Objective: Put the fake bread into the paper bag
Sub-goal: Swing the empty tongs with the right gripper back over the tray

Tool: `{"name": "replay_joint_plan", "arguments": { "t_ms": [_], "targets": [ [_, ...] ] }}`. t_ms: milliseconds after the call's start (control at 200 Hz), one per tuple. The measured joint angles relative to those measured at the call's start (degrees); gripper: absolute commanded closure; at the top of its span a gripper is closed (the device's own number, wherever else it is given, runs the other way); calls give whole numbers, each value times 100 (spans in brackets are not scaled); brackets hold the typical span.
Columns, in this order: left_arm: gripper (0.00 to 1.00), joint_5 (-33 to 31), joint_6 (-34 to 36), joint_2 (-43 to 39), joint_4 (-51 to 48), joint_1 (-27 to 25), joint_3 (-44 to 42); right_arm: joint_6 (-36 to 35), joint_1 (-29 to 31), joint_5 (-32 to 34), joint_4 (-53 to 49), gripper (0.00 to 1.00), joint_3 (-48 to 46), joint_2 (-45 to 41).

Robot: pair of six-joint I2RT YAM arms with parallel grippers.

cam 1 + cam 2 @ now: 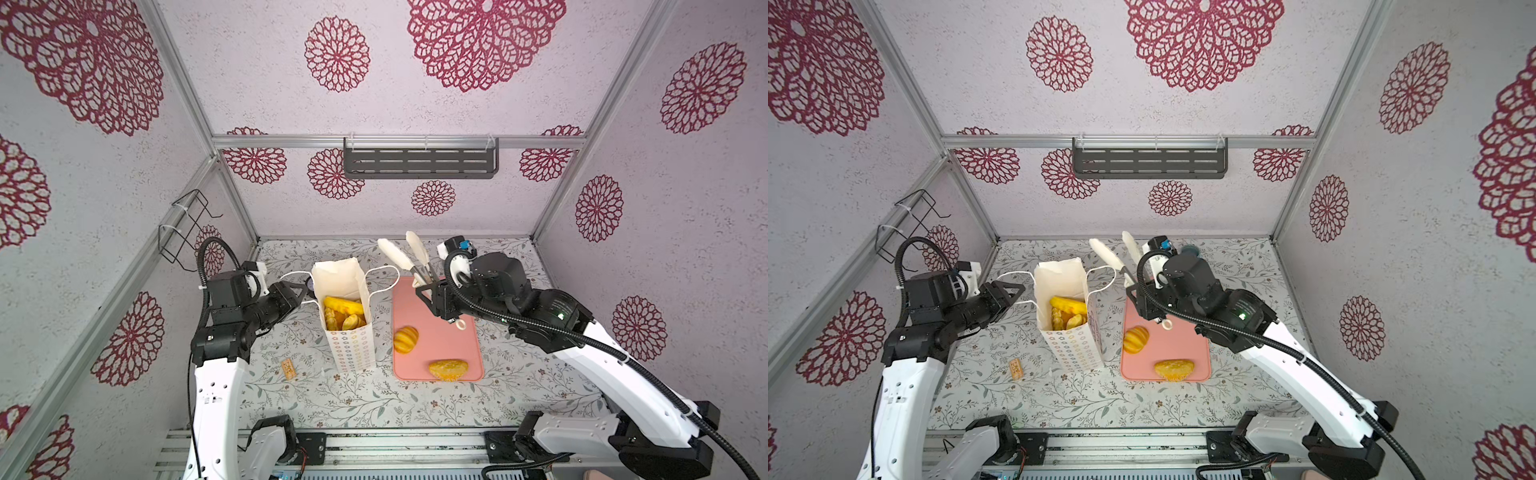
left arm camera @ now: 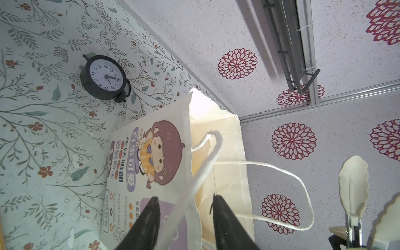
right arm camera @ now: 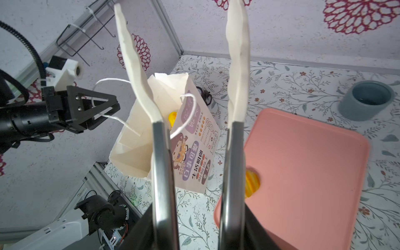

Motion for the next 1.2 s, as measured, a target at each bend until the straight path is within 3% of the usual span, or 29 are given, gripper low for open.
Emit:
{"name": "replay_joint_plan", "arguments": {
  "t_ms": [255, 550, 720, 1201],
  "targets": [
    [45, 0, 7, 2, 0, 0, 13, 562, -638, -17, -374, 53, -667, -636],
    [13, 4, 31, 111, 44, 4, 31, 1285, -881, -94, -1475, 53, -1292, -1300],
    [2, 7, 31, 164, 125, 9, 31, 1759, -903, -278, -2004, 53, -1867, -1687],
    [2, 11, 107, 361, 262, 9, 31, 2885, -929, -1040, -2736, 52, -3178, -2590]
  ]
}}
